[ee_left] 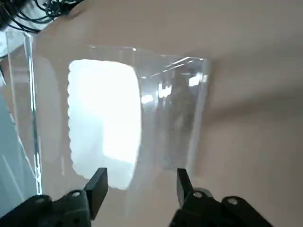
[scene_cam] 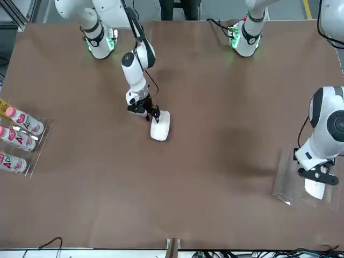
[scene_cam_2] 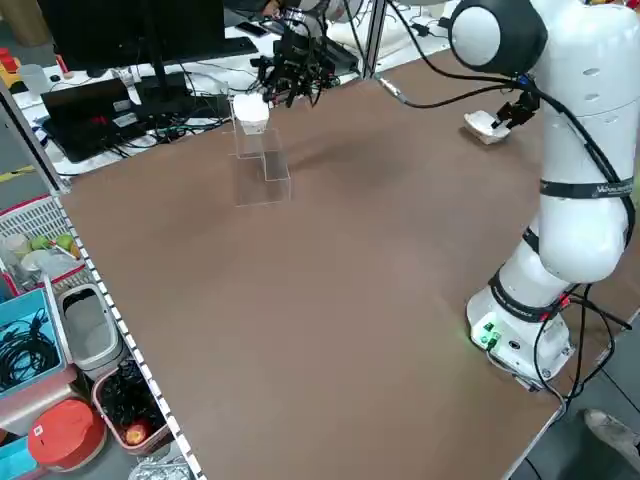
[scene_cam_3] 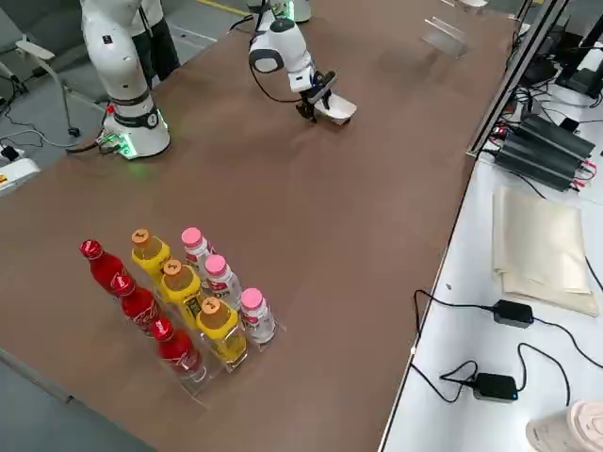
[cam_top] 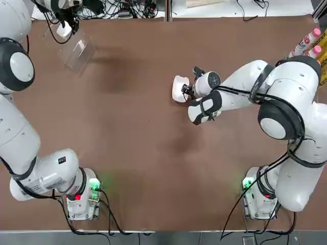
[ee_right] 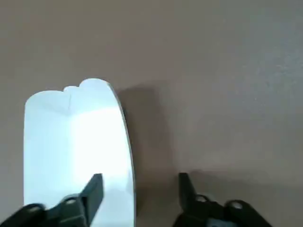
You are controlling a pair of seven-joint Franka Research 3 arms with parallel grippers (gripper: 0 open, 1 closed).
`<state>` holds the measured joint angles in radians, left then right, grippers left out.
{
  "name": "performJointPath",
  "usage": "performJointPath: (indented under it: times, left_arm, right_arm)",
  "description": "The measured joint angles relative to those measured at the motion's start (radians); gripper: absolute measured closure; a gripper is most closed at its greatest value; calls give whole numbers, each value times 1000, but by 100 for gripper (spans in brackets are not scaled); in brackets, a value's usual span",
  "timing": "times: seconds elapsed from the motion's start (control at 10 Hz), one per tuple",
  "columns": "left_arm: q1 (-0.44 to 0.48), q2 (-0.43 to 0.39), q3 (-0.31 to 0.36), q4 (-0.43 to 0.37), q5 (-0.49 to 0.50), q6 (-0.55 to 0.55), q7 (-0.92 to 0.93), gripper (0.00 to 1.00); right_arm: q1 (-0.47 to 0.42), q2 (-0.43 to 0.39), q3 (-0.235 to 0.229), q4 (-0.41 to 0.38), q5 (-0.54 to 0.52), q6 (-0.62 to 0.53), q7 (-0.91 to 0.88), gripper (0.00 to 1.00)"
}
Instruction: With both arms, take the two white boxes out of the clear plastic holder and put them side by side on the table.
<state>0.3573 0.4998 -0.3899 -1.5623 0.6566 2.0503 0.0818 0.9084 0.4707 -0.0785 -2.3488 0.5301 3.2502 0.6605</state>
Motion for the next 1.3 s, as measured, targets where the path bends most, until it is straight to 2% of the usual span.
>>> performJointPath:
  times: [0.1,0.2,0.3,0.4,0.5,0.6,0.7,0.8,1.0,1.1,1.3]
  left_arm:
    - [8,28,0,0,46,33,6,35]
    - [10,55,0,6,71,48,11,38]
    - [10,77,0,16,76,52,19,43]
    - [12,92,1,22,77,52,27,58]
    - [13,100,1,31,77,54,34,76]
    - [14,102,1,45,74,54,35,88]
    - [13,102,-1,62,55,54,35,96]
    - [13,101,-3,74,35,53,35,98]
    - [5,92,-17,89,-35,23,-2,98]
    - [-1,81,-34,90,-86,-10,-57,98]
    - [-9,64,-136,89,-124,-139,-205,98]
  right_arm:
    - [0,1,-2,4,8,0,2,50]
    - [0,2,-3,9,24,0,2,56]
    - [1,2,-3,14,37,0,2,67]
    - [3,2,-3,16,40,0,2,71]
    - [4,2,-3,18,56,0,3,87]
    - [5,2,-3,23,72,0,3,98]
    - [5,2,-3,26,79,0,3,98]
    - [5,2,-5,27,81,0,3,98]
    - [4,0,-24,34,84,-4,3,98]
    - [3,-9,-47,39,85,-31,3,98]
    - [1,-60,-123,65,85,-159,-1,98]
